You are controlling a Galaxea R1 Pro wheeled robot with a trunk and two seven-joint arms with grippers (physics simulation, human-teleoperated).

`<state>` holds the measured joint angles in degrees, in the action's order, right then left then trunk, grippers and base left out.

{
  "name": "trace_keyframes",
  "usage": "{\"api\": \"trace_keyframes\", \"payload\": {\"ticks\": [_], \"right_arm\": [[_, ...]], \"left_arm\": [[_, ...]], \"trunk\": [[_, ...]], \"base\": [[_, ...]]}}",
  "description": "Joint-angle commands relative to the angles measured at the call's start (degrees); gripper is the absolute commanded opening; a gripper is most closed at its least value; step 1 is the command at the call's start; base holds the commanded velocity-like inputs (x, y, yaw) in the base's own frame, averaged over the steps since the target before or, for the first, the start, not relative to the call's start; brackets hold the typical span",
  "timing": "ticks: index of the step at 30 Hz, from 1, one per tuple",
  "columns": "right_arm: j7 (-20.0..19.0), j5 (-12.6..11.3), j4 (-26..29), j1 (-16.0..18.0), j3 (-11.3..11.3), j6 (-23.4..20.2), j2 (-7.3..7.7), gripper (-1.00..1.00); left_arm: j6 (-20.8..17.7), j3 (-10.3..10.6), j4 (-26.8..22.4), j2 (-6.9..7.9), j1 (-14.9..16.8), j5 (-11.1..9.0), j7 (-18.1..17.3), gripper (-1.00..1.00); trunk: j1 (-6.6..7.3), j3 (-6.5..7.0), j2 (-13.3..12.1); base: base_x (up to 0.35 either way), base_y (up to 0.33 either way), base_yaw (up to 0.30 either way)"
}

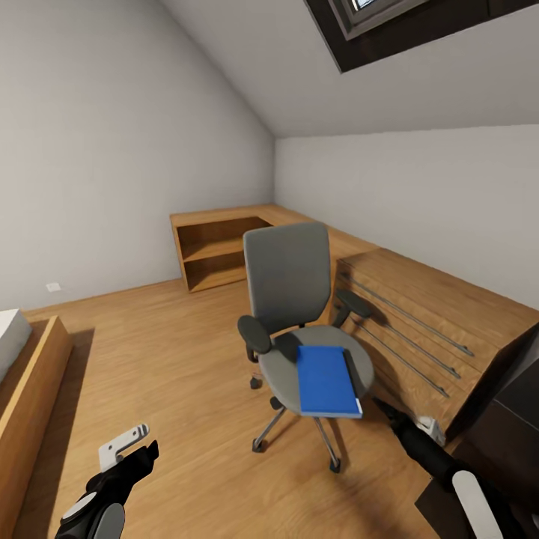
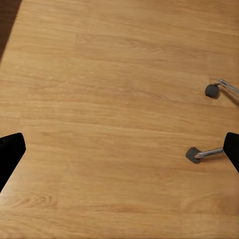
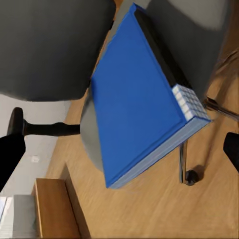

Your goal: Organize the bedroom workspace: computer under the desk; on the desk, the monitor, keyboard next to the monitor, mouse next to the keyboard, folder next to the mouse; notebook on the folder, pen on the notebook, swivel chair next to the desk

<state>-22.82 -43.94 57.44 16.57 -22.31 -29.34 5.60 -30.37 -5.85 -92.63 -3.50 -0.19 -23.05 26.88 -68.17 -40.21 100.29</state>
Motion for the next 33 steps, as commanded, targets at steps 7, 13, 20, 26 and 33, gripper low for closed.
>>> {"api": "trace_keyframes", "payload": {"ticks": [7,13,20,26,33], "right_arm": [[-1.84,-6.17,-6.02,0.23,-0.36,-3.87,3.31,1.0],[-2.25,-9.2,-10.69,0.57,-0.37,-6.14,5.16,1.0],[-5.28,-9.59,-11.05,0.65,-0.14,-6.42,5.44,1.0],[-6.87,-9.52,-10.6,0.65,-0.09,-6.04,5.27,1.0],[-7.74,-9.51,-10.52,0.65,-0.09,-5.96,5.22,1.0]], "left_arm": [[-0.17,-0.11,-0.09,-0.03,0.01,-0.6,0.37,1.0],[-0.15,-0.13,-0.09,-0.03,0.01,-0.6,0.37,1.0],[-0.15,-0.21,-0.09,-0.07,0.01,-0.61,0.37,1.0],[-0.19,-0.21,-0.09,-0.07,0.01,-0.62,0.37,1.0],[-0.16,-0.21,-0.09,-0.07,0.01,-0.6,0.37,1.0]], "trunk": [[-1.54,-1.3,2.85],[-2.86,-2.38,5.25],[-4.4,-3.64,8.06],[-5.72,-4.71,10.47],[-7.25,-5.97,13.27]], "base": [[0.0,0.0,0.0],[0.0,0.0,0.0],[0.0,0.0,0.0],[0.0,0.0,0.0],[0.0,0.0,0.0]]}}
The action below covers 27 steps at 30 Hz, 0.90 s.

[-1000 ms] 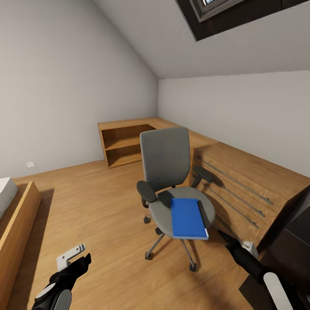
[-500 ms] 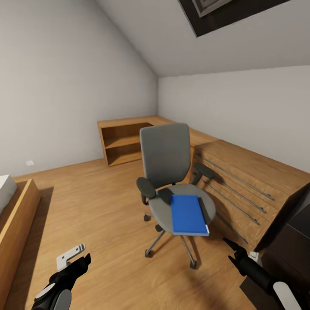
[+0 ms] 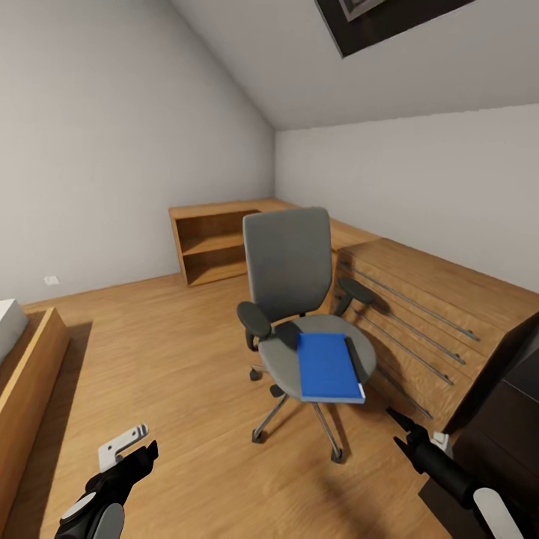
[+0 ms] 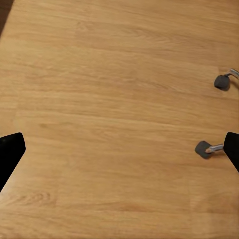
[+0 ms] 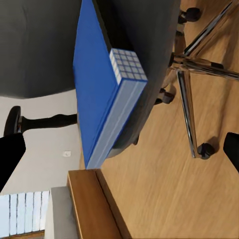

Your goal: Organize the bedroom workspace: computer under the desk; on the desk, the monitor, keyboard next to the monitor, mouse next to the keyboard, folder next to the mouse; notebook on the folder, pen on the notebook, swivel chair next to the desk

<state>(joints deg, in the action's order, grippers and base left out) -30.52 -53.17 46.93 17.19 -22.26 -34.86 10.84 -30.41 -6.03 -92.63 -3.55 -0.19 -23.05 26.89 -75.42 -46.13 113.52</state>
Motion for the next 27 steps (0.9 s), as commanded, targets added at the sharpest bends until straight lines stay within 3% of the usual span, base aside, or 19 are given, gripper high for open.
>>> {"api": "trace_keyframes", "payload": {"ticks": [1,18,27], "right_arm": [[-0.09,-0.25,0.0,0.04,-0.14,-0.42,-0.02,1.0],[-0.29,-0.4,-0.03,0.04,-0.16,1.36,-0.2,1.0],[-0.35,-0.43,-0.07,0.04,-0.16,1.39,-0.23,1.0]], "left_arm": [[-0.12,-0.03,-0.1,-0.02,0.01,-0.6,0.37,1.0],[-0.17,-0.03,-0.1,-0.04,0.01,-0.61,0.36,1.0],[-0.18,-0.01,-0.1,-0.05,0.01,-0.62,0.36,1.0]], "trunk": [[-0.22,-0.23,0.44],[-3.96,-3.28,7.25],[-3.96,-3.28,7.25]], "base": [[0.0,0.0,0.0],[0.0,0.0,0.0],[0.0,0.0,0.0]]}}
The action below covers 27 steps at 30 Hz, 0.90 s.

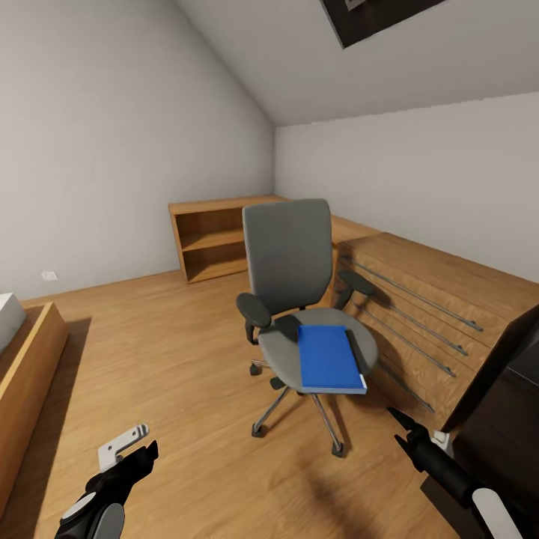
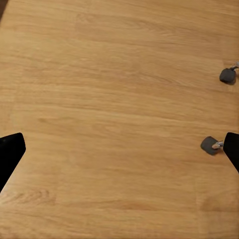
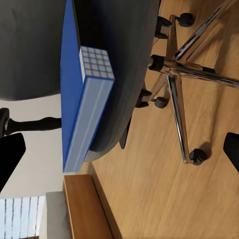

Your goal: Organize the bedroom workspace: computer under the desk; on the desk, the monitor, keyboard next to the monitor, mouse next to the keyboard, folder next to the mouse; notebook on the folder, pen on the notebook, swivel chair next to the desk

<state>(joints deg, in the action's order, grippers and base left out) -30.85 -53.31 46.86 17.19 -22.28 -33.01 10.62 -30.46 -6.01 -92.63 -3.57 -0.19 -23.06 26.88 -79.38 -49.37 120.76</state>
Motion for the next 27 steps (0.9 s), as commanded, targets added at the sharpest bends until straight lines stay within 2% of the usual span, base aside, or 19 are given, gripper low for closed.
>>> {"api": "trace_keyframes", "payload": {"ticks": [1,8,15,27], "right_arm": [[-0.04,-0.3,-0.01,0.03,-0.13,-0.44,-0.01,1.0],[-0.03,-0.28,-0.01,0.03,-0.13,-0.47,-0.02,1.0],[-0.01,-0.24,-0.02,0.03,-0.13,-0.42,-0.06,1.0],[0.0,-0.13,-0.07,0.03,-0.13,-0.41,-0.07,1.0]], "left_arm": [[-0.13,-0.02,-0.09,-0.03,0.01,-0.6,0.37,1.0],[0.01,-0.01,-0.09,0.02,0.01,-0.59,0.37,1.0],[0.04,-0.02,-0.09,0.05,0.01,-0.6,0.37,1.0],[0.04,0.02,0.03,0.05,0.01,-0.58,0.35,1.0]], "trunk": [[0.0,-0.04,0.02],[0.0,-0.04,0.02],[0.0,-0.04,0.02],[0.0,-0.04,0.02]], "base": [[0.0,0.0,0.0],[0.015,0.0,0.0],[0.199,0.0,0.0],[0.082,0.017,0.0]]}}
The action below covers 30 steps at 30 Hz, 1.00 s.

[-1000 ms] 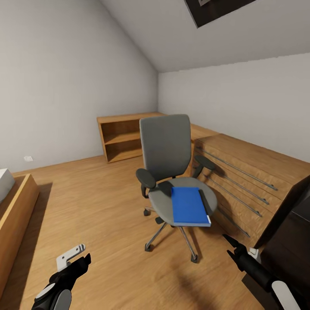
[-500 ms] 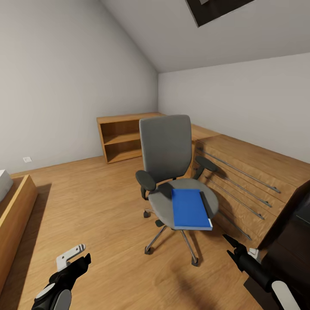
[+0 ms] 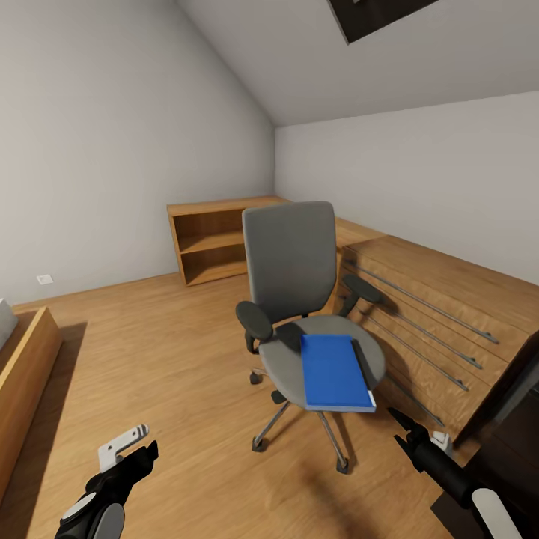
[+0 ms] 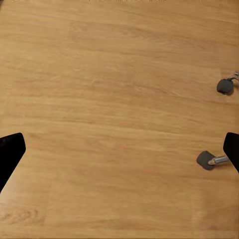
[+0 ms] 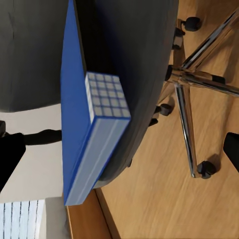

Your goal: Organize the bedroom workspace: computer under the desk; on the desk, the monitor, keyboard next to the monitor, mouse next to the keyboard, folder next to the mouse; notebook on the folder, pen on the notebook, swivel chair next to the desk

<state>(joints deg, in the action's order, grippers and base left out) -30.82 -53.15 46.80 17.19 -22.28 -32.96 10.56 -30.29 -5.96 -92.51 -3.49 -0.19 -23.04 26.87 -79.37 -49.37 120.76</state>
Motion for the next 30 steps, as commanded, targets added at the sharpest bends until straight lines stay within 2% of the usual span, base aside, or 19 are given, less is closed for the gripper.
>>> {"api": "trace_keyframes", "payload": {"ticks": [1,13,30], "right_arm": [[-0.03,-0.29,-0.01,0.03,-0.13,-0.47,-0.01,1.0],[-0.03,-0.16,-0.04,0.03,-0.1,-0.46,-0.59,1.0],[-0.03,-0.12,-0.04,0.03,-0.13,-0.45,-0.72,1.0]], "left_arm": [[-0.14,-0.03,-0.08,-0.03,0.01,-0.6,0.37,1.0],[-0.13,-0.02,-0.04,-0.04,0.01,-0.6,0.37,1.0],[-0.23,0.54,0.04,-0.03,0.01,-0.53,0.38,1.0]], "trunk": [[-0.01,-0.04,0.02],[-0.01,-0.04,0.02],[-0.01,-0.04,0.02]], "base": [[0.078,0.033,0.0],[0.1,0.074,0.0],[0.067,0.007,0.0]]}}
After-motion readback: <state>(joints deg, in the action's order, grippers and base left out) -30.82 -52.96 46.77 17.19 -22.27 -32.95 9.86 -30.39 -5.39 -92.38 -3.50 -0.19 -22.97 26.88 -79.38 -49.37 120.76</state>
